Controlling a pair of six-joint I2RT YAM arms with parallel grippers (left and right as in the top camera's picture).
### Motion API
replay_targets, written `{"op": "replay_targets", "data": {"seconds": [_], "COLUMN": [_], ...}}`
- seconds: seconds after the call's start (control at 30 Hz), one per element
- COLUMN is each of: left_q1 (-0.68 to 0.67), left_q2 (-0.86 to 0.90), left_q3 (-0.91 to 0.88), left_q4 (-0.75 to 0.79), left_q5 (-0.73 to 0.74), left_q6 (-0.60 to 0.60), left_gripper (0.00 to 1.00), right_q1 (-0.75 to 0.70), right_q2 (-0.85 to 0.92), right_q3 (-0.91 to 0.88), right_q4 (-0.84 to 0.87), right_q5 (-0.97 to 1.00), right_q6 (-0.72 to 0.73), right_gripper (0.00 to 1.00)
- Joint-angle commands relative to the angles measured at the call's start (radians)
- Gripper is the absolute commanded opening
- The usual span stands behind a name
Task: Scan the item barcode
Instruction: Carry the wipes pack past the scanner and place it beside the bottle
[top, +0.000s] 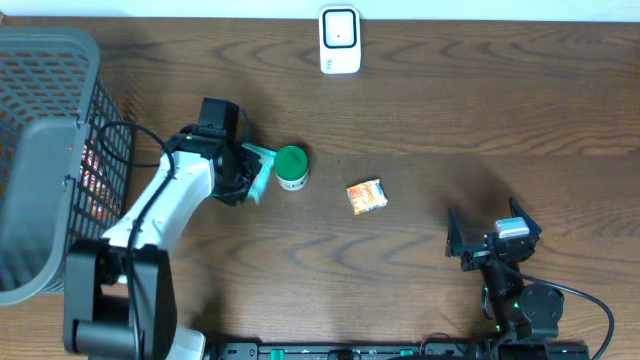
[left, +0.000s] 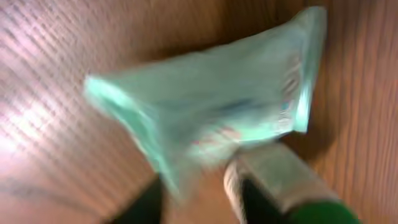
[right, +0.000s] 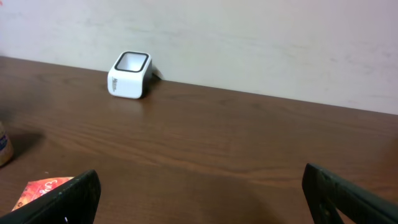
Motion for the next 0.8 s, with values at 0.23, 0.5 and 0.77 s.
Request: {"op": "replay_targets", "data": {"seconds": [0.23, 0.5, 0.77], "left_q1": [0.03, 0.132, 0.565], "left_q2": [-0.303, -0.465, -0.39], "left_q3": [0.091, 0.36, 0.648], "left_q4": [-0.006, -0.04, -0.208], "left_q5": [-0.05, -0.178, -0.165], "left_q6": [0.167, 0.412, 0.568], "left_gripper": [0.93, 0.93, 0.98], "right_q1": [0.009, 0.009, 0.009], "right_q2": [-0.001, -0.001, -0.001], "right_q3": [-0.003, -0.003, -0.003], "right_q4": [-0.002, -0.002, -0.002], "right_q5": [0.002, 0.002, 0.002], "right_q6": [0.011, 0.011, 0.011], "right_gripper": [0.99, 0.99, 0.99]}}
